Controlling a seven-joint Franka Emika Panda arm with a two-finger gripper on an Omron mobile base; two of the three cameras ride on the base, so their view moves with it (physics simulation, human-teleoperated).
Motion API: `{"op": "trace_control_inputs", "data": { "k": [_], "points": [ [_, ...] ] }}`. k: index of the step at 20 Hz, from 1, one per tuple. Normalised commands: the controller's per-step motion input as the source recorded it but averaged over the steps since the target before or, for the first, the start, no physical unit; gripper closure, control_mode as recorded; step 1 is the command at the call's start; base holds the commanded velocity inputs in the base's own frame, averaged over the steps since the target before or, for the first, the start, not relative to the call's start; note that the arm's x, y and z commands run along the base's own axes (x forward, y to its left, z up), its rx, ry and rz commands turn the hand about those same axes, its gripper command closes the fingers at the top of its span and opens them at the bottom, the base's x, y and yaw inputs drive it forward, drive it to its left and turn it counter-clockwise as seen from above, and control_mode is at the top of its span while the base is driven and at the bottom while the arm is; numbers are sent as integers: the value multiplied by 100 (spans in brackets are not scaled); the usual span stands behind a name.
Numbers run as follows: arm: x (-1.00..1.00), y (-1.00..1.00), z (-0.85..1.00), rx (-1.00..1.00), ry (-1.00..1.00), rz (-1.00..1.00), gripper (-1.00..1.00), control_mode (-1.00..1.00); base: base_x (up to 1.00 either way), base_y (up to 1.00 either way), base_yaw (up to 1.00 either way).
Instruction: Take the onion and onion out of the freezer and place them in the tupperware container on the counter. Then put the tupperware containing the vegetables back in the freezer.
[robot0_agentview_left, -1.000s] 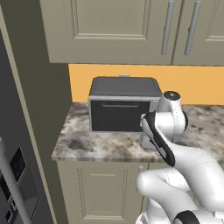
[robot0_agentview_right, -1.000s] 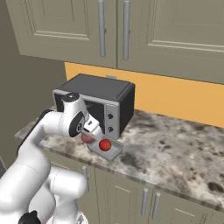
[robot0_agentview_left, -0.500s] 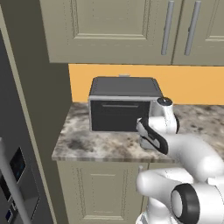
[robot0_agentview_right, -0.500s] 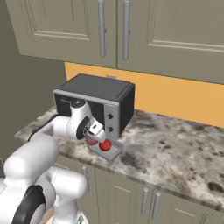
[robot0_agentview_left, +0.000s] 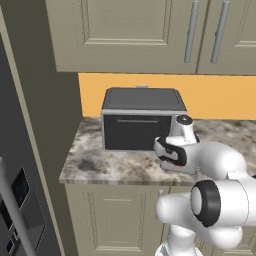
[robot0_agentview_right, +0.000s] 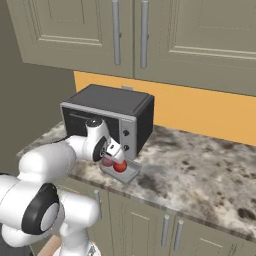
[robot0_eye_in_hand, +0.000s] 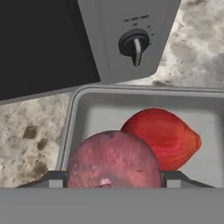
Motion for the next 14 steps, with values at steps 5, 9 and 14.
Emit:
{"op": "trace_control_inputs", "data": {
  "k": [5, 9, 14],
  "points": [
    [35, -1, -29, 0, 0, 0, 100, -100, 0, 0, 0],
    [3, -2, -28, -1, 0, 1, 100, -100, 0, 0, 0],
    [-50, -9, -20, -4, 0, 0, -100, -100, 0, 0, 0]
  ]
}}
